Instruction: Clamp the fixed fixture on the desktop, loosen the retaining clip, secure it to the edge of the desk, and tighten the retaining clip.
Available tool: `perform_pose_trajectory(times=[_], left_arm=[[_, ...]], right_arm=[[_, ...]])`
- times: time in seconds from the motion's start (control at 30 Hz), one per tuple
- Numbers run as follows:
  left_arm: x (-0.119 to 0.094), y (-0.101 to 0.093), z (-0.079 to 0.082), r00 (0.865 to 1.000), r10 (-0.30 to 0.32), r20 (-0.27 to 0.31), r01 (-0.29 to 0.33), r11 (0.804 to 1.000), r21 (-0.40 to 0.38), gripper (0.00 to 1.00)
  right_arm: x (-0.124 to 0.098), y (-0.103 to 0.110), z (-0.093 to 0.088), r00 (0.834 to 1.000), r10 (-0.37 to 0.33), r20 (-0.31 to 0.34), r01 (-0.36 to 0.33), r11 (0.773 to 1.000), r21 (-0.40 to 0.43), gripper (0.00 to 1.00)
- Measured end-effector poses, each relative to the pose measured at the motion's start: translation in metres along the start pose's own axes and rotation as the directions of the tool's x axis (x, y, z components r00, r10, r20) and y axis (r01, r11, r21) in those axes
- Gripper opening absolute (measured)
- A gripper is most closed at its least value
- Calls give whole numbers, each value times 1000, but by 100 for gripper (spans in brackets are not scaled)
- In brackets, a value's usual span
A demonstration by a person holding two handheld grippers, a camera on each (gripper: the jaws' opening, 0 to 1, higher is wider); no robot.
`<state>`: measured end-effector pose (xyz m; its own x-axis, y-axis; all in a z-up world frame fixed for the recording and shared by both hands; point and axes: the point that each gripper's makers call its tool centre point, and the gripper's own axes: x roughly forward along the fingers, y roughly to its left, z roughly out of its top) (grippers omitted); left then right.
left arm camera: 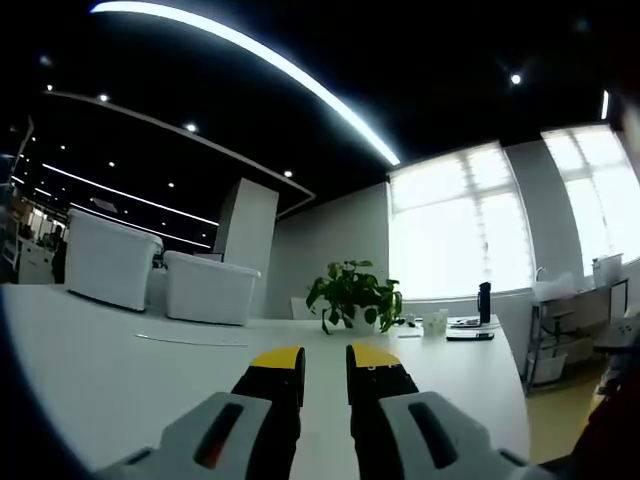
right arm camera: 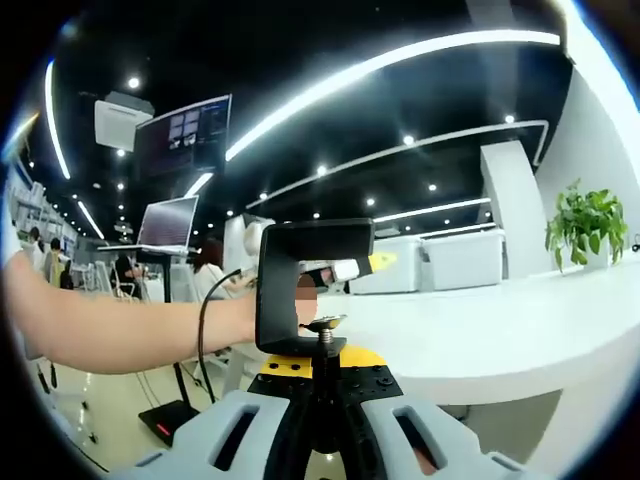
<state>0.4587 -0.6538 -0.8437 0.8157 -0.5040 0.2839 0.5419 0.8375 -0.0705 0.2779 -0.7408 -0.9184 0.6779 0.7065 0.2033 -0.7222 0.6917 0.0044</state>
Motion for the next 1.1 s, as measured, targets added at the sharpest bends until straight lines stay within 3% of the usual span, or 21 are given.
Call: perform_pose_trajectory(times=[0.07,0.4,1.1], left_arm=[[0,-2,-1,1000,-4,-4,4,1000,8,18],[0,-7,-4,1000,-10,-22,11,999,48,18],[1,-14,-7,999,-34,-40,37,996,77,18]], right_arm=[[-2,2,-2,1000,4,7,-3,999,-53,3],[-13,11,-16,1000,14,15,-13,998,-59,3],[-8,5,-51,1000,7,-23,-7,1000,-1,3]])
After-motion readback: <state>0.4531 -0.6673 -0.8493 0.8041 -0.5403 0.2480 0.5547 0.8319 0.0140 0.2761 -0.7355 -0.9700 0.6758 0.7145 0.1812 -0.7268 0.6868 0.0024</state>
